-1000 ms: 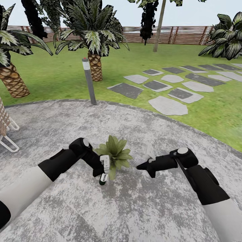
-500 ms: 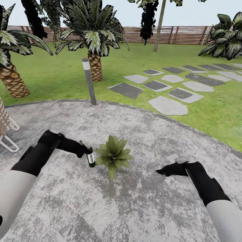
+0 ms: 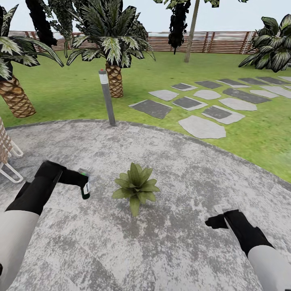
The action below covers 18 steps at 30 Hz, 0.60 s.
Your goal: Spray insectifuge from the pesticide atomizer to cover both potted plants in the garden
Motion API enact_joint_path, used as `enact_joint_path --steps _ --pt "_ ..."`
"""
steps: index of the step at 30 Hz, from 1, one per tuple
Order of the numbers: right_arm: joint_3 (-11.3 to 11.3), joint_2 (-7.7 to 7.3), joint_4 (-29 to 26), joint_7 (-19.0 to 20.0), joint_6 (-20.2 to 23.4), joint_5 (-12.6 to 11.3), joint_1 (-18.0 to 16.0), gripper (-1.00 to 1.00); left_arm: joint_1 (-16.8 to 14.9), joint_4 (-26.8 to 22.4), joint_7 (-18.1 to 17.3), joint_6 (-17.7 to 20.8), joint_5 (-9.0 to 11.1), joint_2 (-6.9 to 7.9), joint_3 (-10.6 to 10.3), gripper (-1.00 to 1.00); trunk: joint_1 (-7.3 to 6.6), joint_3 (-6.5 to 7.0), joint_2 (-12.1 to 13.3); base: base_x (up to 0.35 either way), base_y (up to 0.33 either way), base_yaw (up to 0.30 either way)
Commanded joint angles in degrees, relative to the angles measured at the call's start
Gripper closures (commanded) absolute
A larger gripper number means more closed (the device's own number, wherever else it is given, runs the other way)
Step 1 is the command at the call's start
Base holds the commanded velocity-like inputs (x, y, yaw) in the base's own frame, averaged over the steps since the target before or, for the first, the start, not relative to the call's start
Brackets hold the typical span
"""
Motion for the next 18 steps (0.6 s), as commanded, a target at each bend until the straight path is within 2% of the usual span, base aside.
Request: enact_joint_path --steps 1,3,4,5,6,7,8,10,11,14,15,18 --pt "-0.2 0.03 -0.1 0.4 0.2 0.0 0.0 -1.00 0.0 0.7 -0.2 0.5 -0.4 0.02 0.0 1.00 -0.01 -0.04 0.0 0.000 0.000 0.000" --pt "-0.2 -0.02 -0.1 0.3 0.5 -1.9 0.0 -1.00 -0.1 1.6 0.2 0.8 -0.3 0.02 0.0 1.00 -0.01 -0.04 0.0 0.000 0.000 0.000" --pt "-0.3 -0.04 -0.1 0.3 0.7 -4.2 0.0 -1.00 -0.1 1.9 0.4 0.9 -0.3 0.02 0.0 1.00 -0.01 -0.04 0.0 0.000 0.000 0.000" --pt "-0.3 -0.04 -0.1 0.3 0.7 -5.0 0.0 -1.00 -0.1 2.0 0.4 1.0 -0.3 0.02 0.0 1.00 -0.01 -0.04 0.0 0.000 0.000 0.000" --pt "-0.3 -0.05 -0.1 0.2 0.8 -6.8 0.0 -1.00 -0.1 2.2 0.4 1.0 -0.3 0.01 0.0 1.00 -0.01 -0.04 0.0 0.000 0.000 0.000" --pt "-0.3 -0.05 -0.1 0.2 0.8 -10.2 0.0 -1.00 -0.1 3.8 0.4 1.0 -0.3 0.03 -0.1 1.00 -0.01 -0.04 0.0 0.000 0.000 0.000" --pt "-0.3 -0.09 -0.1 0.2 0.8 -11.7 0.0 -1.00 -0.1 5.9 0.4 1.1 -0.3 0.04 -0.2 1.00 -0.01 -0.04 0.0 0.000 0.000 0.000" --pt "-0.3 -0.07 -0.1 0.2 0.8 -13.7 0.0 -1.00 -0.4 14.0 0.4 1.2 -0.3 0.01 -0.4 1.00 -0.01 -0.04 0.0 0.000 0.000 0.000" --pt "-0.3 -0.06 -0.1 0.2 0.8 -14.4 0.0 -1.00 -2.1 22.5 0.4 1.2 -0.3 -0.17 -0.5 1.00 -0.01 -0.04 0.0 0.000 0.000 0.000" --pt "-0.3 -0.06 -0.2 0.2 0.8 -14.9 0.0 -1.00 -7.8 36.3 0.4 1.2 -0.2 -0.30 -0.4 1.00 -0.01 -0.04 0.0 0.000 0.000 0.000" --pt "-0.2 -0.06 -0.1 0.2 0.8 -15.1 0.0 -1.00 -11.7 43.0 0.4 1.2 -0.2 -0.27 -0.4 1.00 -0.01 -0.04 0.0 0.000 0.000 0.000" --pt "-0.2 -0.06 -0.1 0.2 0.8 -15.1 0.0 -1.00 -12.3 44.2 0.3 1.2 -0.3 -0.25 -0.7 1.00 -0.01 -0.04 0.0 0.000 0.000 0.000"
